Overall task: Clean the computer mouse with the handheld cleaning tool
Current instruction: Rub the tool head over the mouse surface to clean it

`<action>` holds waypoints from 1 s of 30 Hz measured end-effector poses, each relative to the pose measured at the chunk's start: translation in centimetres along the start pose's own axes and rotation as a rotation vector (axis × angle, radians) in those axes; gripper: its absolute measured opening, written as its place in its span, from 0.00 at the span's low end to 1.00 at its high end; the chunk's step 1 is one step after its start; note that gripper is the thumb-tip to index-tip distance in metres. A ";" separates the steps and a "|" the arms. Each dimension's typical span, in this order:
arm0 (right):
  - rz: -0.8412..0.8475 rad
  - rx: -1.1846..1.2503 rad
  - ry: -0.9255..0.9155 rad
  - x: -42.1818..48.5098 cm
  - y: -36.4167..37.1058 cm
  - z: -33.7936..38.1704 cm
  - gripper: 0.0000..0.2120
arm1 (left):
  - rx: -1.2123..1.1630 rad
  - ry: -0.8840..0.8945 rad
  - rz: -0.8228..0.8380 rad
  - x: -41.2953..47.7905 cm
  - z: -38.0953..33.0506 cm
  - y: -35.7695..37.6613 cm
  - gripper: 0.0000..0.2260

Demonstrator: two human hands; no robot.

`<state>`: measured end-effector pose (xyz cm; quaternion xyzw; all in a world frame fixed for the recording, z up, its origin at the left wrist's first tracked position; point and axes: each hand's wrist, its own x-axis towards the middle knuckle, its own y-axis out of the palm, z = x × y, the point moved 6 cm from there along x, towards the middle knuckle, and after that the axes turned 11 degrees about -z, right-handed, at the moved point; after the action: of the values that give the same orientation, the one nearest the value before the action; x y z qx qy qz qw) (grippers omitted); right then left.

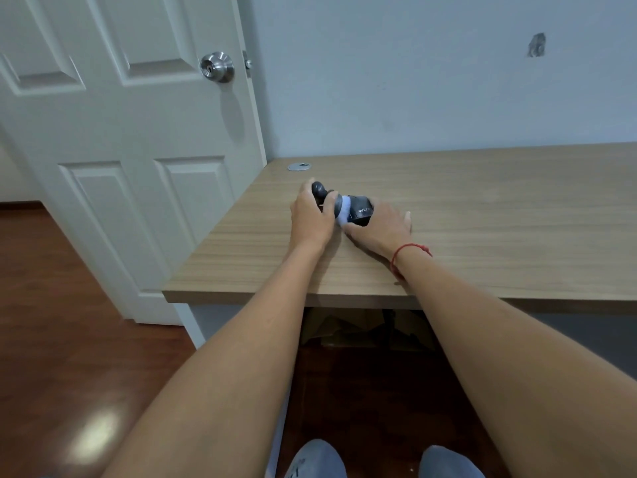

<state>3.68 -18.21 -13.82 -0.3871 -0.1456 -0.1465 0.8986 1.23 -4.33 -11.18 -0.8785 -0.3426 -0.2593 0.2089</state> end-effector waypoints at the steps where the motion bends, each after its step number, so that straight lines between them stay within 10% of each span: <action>1: -0.016 -0.003 -0.004 0.0 -0.1 0.1 0.20 | -0.022 -0.009 0.005 -0.1 -0.1 0.0 0.07; 30: 0.002 0.192 -0.038 -0.7 -1.4 0.6 0.29 | 0.034 -0.098 -0.139 0.5 0.7 -0.9 0.08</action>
<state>2.40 -18.55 -12.77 -0.3022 -0.1756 -0.1239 0.9287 1.13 -3.08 -11.20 -0.8606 -0.4170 -0.2240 0.1881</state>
